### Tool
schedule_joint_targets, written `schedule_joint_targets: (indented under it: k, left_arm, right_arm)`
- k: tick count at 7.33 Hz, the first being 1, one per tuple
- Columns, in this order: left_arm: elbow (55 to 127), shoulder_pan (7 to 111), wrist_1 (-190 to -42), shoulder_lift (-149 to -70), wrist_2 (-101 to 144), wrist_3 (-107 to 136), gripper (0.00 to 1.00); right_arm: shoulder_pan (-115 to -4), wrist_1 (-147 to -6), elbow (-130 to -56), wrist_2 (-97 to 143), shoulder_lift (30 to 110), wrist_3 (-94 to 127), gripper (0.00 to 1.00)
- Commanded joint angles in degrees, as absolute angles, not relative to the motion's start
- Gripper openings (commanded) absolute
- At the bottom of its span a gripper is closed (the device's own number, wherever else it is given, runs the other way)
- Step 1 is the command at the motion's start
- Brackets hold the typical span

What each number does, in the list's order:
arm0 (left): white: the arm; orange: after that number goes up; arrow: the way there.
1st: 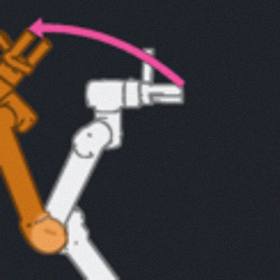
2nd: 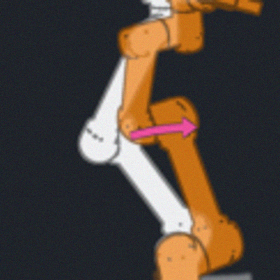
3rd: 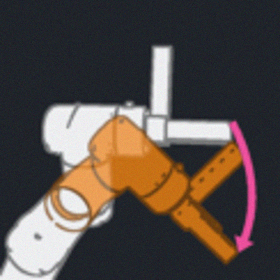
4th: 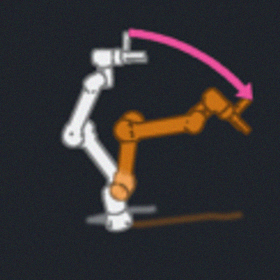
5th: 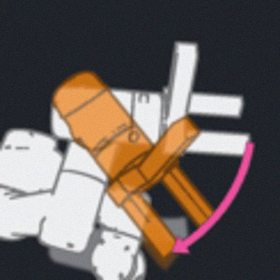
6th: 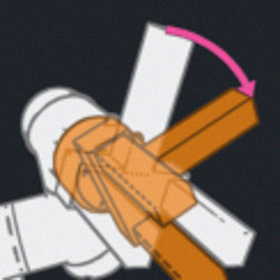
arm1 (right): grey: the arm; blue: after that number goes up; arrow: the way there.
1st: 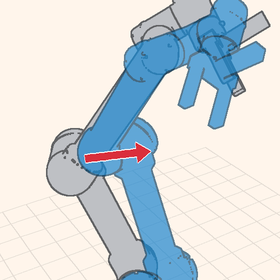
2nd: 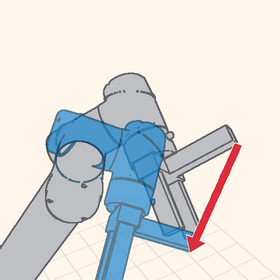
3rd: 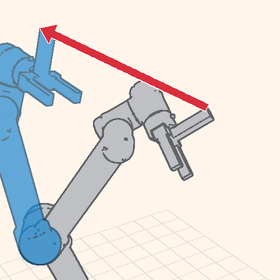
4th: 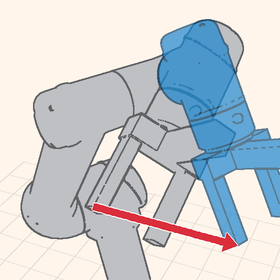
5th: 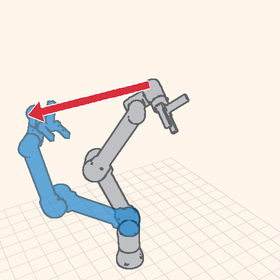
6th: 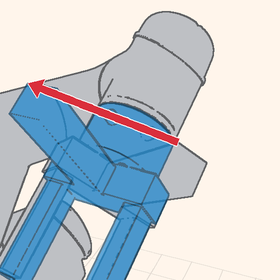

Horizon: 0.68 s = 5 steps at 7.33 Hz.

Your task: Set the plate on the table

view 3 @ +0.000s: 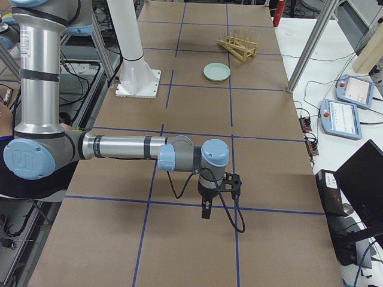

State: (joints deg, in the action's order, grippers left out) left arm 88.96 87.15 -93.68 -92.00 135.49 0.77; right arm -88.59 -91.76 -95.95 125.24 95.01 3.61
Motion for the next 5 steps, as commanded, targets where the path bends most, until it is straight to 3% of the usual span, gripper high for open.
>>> schedule_joint_targets:
  k: [1,5]
  left_arm:
    - [89.30,88.32,-93.34,-90.37,136.49,1.06,1.00]
    - [90.53,92.55,-93.43,-86.75,136.76,0.61,1.00]
  right_arm:
    - [-88.59,-91.76,-95.98,125.24,95.01,3.69,1.00]
    - [-88.59,-91.76,-95.98,125.24,95.01,3.60,1.00]
